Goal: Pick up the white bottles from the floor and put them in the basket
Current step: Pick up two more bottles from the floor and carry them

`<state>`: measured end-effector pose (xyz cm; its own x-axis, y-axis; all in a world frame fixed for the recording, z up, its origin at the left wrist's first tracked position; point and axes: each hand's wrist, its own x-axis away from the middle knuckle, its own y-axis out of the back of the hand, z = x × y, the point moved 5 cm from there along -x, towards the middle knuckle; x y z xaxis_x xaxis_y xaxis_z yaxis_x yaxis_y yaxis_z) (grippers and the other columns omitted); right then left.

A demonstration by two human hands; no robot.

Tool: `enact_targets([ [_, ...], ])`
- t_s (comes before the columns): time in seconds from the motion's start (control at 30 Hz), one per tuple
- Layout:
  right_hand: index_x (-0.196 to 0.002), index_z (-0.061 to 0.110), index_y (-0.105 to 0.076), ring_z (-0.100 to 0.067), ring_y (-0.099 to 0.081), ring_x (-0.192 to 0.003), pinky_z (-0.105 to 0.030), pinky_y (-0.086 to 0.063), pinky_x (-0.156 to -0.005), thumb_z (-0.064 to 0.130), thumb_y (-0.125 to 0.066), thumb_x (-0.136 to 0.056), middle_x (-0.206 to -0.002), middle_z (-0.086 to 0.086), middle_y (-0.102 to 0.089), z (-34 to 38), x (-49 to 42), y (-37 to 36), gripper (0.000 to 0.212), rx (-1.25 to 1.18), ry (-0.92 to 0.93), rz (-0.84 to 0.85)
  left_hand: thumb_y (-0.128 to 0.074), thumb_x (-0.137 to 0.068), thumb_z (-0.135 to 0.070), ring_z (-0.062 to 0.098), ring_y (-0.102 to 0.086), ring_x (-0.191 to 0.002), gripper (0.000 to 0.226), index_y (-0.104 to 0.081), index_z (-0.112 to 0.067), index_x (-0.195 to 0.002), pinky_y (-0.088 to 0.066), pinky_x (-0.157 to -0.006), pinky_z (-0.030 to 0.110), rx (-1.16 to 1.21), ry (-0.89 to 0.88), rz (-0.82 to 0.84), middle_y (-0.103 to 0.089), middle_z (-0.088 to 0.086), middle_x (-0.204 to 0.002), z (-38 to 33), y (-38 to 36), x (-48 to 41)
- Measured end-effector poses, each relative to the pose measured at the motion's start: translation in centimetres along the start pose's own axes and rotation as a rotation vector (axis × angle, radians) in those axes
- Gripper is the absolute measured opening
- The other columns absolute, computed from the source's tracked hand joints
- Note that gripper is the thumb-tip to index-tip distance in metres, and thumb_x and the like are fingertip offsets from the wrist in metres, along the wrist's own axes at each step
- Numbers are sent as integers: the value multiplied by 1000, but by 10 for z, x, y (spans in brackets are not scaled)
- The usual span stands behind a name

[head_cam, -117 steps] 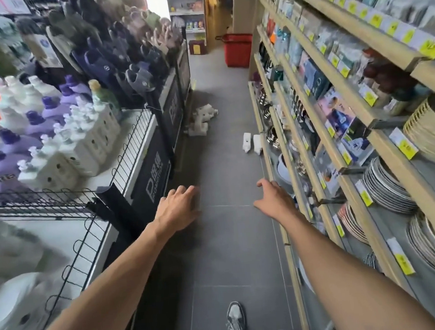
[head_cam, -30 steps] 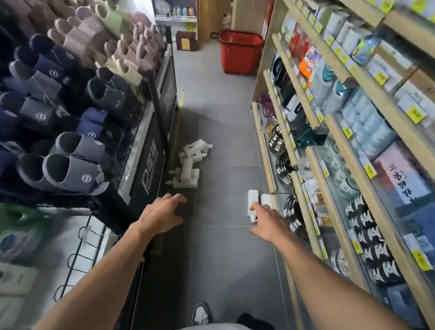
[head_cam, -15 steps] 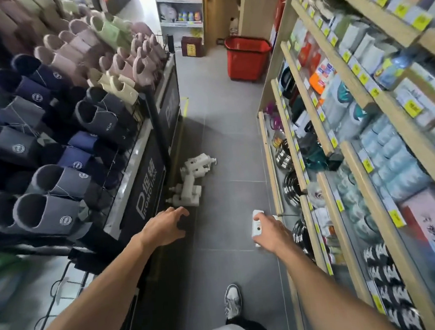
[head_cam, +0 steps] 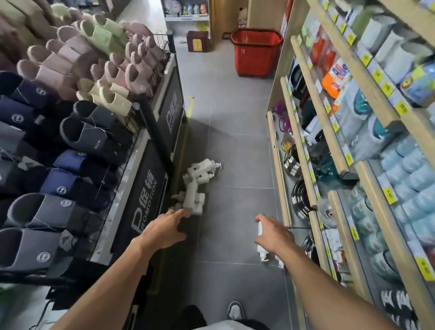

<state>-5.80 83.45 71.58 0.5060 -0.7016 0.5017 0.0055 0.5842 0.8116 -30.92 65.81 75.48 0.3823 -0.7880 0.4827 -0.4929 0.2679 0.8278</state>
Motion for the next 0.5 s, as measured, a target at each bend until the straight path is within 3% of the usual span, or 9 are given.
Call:
enact_targets([
  [0.5, -137, 31, -46, -24, -55, -121, -33, -45, -92, 30, -67, -86, -140, 1, -52, 30, -101, 35, 55, -6, -108, 26, -70, -85, -34, 23, -59, -111, 61, -43, -39, -139, -53, -90, 41, 11, -20, 68, -53, -1, -125, 48, 60, -129],
])
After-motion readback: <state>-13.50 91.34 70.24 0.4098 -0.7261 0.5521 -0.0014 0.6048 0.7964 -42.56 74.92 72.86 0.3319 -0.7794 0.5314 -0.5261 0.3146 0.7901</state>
